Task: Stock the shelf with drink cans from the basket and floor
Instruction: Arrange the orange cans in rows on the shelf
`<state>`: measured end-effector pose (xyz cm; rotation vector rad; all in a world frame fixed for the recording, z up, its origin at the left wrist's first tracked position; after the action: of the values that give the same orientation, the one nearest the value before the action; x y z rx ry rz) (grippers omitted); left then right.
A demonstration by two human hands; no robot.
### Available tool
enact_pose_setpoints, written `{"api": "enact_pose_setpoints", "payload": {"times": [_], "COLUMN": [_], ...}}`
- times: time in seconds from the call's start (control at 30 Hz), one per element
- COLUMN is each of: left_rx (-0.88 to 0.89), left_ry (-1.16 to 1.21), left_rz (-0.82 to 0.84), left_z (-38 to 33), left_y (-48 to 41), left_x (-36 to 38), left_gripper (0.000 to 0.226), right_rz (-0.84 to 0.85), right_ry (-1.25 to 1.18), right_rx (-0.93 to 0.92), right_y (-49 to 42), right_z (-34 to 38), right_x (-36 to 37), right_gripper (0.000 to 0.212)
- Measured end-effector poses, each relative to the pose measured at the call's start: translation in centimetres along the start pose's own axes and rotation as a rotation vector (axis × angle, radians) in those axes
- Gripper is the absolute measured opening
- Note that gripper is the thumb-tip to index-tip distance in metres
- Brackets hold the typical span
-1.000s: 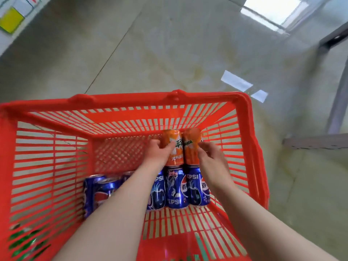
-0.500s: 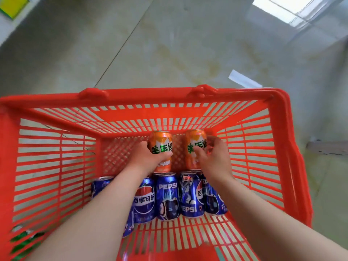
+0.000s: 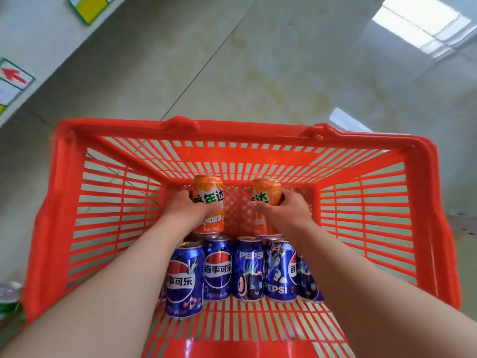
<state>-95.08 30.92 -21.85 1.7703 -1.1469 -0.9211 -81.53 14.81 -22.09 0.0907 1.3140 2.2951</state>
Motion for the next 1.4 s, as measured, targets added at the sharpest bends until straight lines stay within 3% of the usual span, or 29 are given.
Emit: {"api": "enact_pose_setpoints", "payload": {"times": [0.1, 0.4, 0.57, 0.87, 1.17, 1.23, 1.4], "left_rx": [0.047, 0.107, 0.175, 0.317, 0.485, 0.511, 0.541], "left_ry": [0.097, 0.180, 0.289, 0.377, 0.458, 0.469, 0.463], "left_rz": [0.039, 0.049, 0.003, -0.065, -0.126, -0.158, -0.249], "left_z": [-1.8, -6.3, -9.8, -13.7, -13.9, -13.1, -10.3], "left_y": [3.3, 16.7, 25.8, 40.0, 50.5, 52.5, 57.3], "left_x": [-0.5, -3.7, -6.8, -12.4, -16.3, -17.2, -19.2], "left_gripper": [0.044, 0.050, 0.028, 0.017, 0.027, 0.026, 0.063], "right_rz": [0.056, 0.173, 0.178, 0.254, 0.319, 0.356, 0.487], "right_ry": [-0.084, -0.161, -0.237, -0.243, -0.054, -0.012, 0.087], "right_rx": [0.007, -0.102, -0.176, -0.297, -0.431, -0.468, -0.531], "right_y": [2.6, 13.9, 21.6, 33.8, 39.7, 40.9, 44.3], "right_z": [2.3, 10.9, 16.6, 26.7, 35.0, 36.4, 39.3], "right_x": [-0.6, -1.9, -2.8, -3.6, -1.9, -0.4, 3.1], "right_gripper": [0.027, 0.042, 0.044, 0.049, 0.039, 0.047, 0.062]}}
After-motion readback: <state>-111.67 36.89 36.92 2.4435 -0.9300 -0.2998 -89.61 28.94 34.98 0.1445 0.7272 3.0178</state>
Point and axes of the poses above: each hand's wrist, its own y-axis away from the middle knuckle, its own x-axis out of the palm, z = x × y, the point moved 4 cm from there along -y, towards the middle knuckle, and after that the axes turned 15 degrees about z, right-handed, at the moved point
